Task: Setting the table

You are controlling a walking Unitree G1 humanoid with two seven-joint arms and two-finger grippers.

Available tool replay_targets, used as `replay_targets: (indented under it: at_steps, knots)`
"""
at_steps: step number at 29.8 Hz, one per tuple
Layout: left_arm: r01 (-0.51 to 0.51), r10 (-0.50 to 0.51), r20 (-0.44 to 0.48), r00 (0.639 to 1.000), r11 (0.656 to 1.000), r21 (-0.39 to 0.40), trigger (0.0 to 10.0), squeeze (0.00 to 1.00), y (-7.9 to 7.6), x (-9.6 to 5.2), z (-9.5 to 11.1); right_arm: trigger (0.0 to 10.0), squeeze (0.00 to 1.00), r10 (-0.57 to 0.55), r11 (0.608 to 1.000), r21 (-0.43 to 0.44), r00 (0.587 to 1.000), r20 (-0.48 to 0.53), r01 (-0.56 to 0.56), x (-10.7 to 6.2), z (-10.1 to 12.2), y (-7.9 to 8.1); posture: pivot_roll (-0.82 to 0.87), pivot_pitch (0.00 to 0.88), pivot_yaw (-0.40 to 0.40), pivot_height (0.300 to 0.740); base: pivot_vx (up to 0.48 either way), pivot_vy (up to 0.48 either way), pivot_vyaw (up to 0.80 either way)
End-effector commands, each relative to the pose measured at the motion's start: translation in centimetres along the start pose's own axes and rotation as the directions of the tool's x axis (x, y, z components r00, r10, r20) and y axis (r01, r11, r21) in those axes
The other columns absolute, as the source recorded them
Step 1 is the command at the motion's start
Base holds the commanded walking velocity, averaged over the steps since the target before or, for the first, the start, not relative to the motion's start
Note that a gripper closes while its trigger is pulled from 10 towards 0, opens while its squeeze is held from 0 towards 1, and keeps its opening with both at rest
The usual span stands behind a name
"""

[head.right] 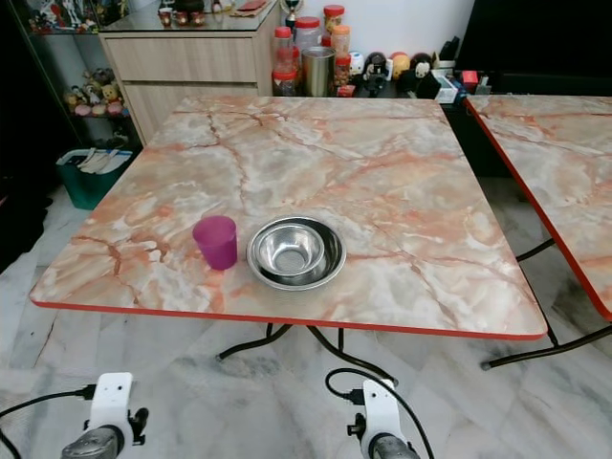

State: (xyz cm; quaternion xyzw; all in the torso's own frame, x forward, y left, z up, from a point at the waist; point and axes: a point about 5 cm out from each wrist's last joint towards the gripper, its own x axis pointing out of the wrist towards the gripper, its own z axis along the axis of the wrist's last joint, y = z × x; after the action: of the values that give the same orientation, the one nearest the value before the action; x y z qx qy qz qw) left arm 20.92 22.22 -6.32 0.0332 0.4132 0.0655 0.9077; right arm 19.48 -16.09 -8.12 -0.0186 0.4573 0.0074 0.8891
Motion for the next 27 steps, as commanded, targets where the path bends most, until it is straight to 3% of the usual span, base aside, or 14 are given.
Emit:
replay_targets:
  at_steps: [1,7,17,20,27]
  knots:
    - [0.0,0.001,-0.023,1.0,1.0,0.011,10.0,0.0,0.3,-0.1,-0.5,10.0,0.0,0.001,1.0,0.002,1.0,0.009,-0.001,0.0,0.1,0.0,0.03,0.0,0.023,0.74,0.0,0.0,0.0]
    - [-0.006,0.007,-0.025,1.0,1.0,0.01,10.0,0.0,-0.2,0.0,-0.5,10.0,0.0,-0.061,0.996,0.058,0.998,0.005,0.06,0.0,0.1,-0.3,0.01,0.0,0.017,0.74,0.0,0.0,0.0]
    - [-0.017,0.019,-0.051,0.999,0.999,0.031,10.0,0.0,-0.9,-0.1,-1.1,10.0,0.0,-0.086,0.994,0.066,0.996,0.007,0.085,0.0,0.0,-0.8,-0.01,0.0,0.008,0.74,0.0,-0.312,0.0]
    - [-0.045,0.047,-0.08,0.996,0.999,0.024,10.0,0.0,-0.6,-0.2,-1.7,10.0,0.0,-0.096,0.991,0.092,0.995,0.018,0.094,-0.1,0.1,-0.8,-0.01,0.0,0.027,0.74,0.0,-0.371,0.0]
    - [-0.066,0.067,-0.083,0.994,0.998,0.004,10.0,0.0,0.1,-0.2,-1.5,10.0,0.0,-0.091,0.994,0.065,0.996,0.018,0.09,0.0,0.2,-0.6,-0.01,0.0,0.034,0.74,0.0,-0.451,0.0]
